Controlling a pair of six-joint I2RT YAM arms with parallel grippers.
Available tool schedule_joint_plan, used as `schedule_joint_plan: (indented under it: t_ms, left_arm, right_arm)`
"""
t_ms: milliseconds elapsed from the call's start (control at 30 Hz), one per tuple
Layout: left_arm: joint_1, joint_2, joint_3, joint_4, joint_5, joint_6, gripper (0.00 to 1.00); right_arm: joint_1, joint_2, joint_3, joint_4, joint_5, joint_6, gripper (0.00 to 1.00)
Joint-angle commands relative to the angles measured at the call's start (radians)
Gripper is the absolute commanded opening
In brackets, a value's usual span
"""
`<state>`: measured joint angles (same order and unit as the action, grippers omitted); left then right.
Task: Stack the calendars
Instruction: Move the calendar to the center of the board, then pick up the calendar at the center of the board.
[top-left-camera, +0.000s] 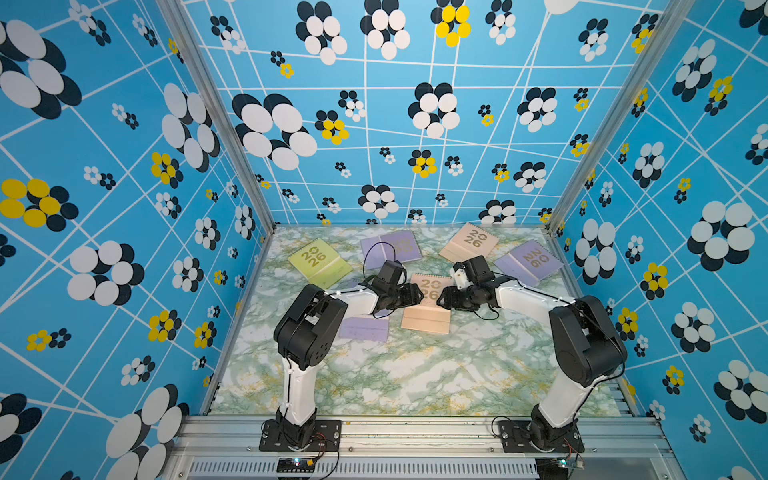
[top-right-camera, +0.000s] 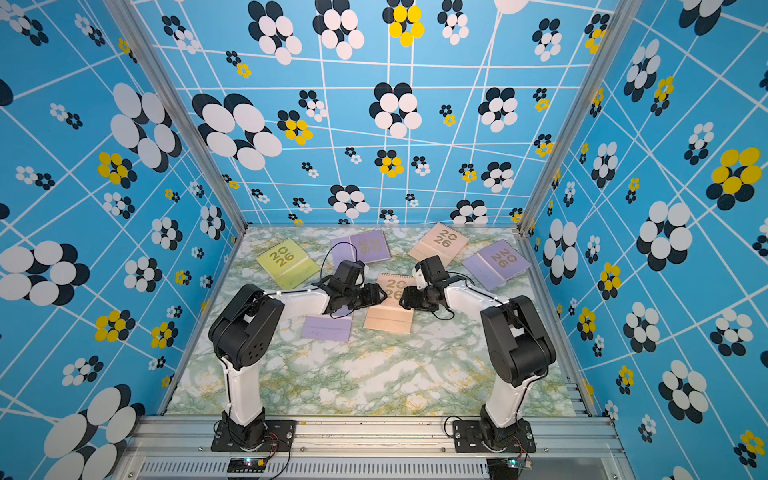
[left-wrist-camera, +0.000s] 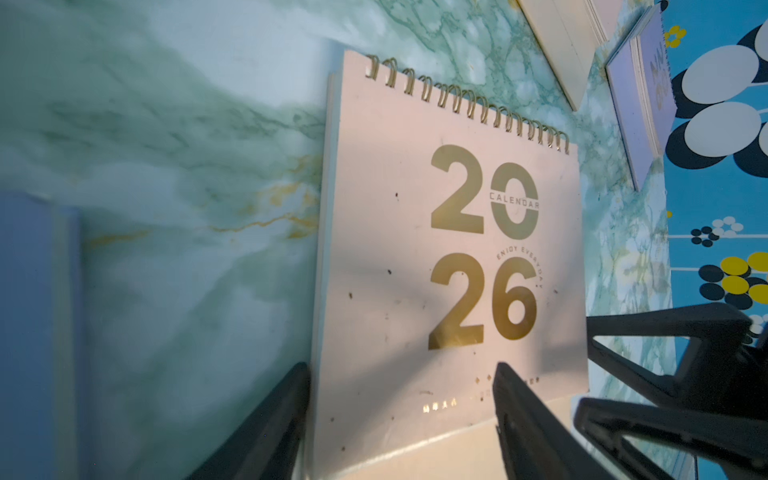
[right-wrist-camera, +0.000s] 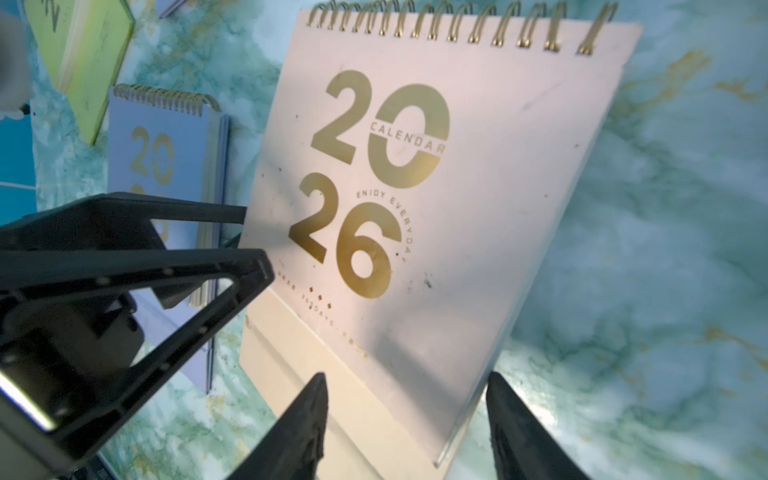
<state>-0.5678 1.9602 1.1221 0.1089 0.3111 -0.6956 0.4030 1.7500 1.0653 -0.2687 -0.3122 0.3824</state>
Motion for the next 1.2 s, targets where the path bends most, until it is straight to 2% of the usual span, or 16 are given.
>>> schedule_joint_plan:
  t_ms: [0, 333, 533, 700, 933, 1033, 1167]
  left_arm:
    - [-0.069, -0.030, -0.057, -0.023, 0.101, -0.037, 0.71]
    - [-0.143, -0.164, -0.187, -0.022, 0.015, -0.080, 0.70]
    - [-0.153, -0.181, -0.222, 0.025, 0.007, -0.083, 0.70]
    - [-0.152, -0.178, -0.243, 0.092, 0.041, -0.078, 0.68]
    - [-0.146, -0.215, -0.289, 0.226, 0.109, -0.073, 0.53]
    - [-0.140, -0.231, -0.332, 0.338, 0.152, -0.099, 0.49]
    - [-0.115, -0.235, -0.388, 0.503, 0.215, -0.153, 0.48]
  right_arm:
    - [0.044, -0.036, -0.023, 0.025, -0.068, 0.011, 0.62]
    - [0.069, -0.054, -0.092, 0.029, -0.040, 0.056, 0.61]
    - [0.092, -0.082, -0.147, 0.072, -0.052, 0.084, 0.60]
    - [0.095, -0.128, -0.182, 0.100, -0.062, 0.098, 0.57]
    - [0.095, -0.108, -0.179, 0.107, -0.061, 0.097, 0.49]
    - [0.095, -0.096, -0.175, 0.110, -0.050, 0.096, 0.48]
    - [0.096, -0.079, -0.165, 0.110, -0.047, 0.093, 0.48]
